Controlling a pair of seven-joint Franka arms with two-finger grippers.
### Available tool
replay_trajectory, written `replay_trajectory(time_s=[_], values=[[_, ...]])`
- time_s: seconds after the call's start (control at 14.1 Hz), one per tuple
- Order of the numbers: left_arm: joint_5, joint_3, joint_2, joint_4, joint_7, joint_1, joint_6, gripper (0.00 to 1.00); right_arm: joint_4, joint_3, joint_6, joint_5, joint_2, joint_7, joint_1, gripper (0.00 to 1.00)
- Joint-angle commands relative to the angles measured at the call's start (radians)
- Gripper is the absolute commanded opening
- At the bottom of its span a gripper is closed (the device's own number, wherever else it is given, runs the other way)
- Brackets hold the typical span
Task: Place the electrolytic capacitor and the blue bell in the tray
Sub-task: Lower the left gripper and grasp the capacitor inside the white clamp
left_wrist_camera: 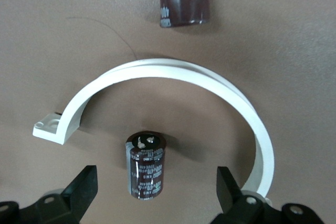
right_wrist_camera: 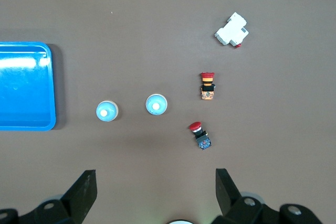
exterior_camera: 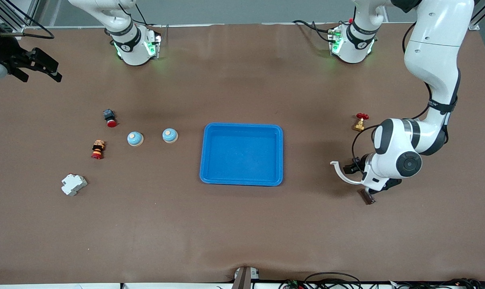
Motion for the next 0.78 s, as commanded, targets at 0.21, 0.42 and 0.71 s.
replay_trajectory(time_s=[0.21, 0.42, 0.71], values=[[-0.008, 0.0, 0.007, -0.005, -0.021, -0.01, 0.003, 1.0, -0.015, 0.003, -0.001, 0.002, -0.022, -0.005, -0.003, 1.0], [-0.006, 0.0, 0.009, -0.005, -0.035, -0.01, 0.008, 0.78, -0.015, 0.003, -0.001, 0.002, -0.022, -0.005, -0.001, 1.0], [-0.008, 0.0, 0.007, -0.005, -0.038, -0.01, 0.008, 0.41, -0.015, 0.003, -0.001, 0.002, -0.022, -0.005, -0.001, 1.0]])
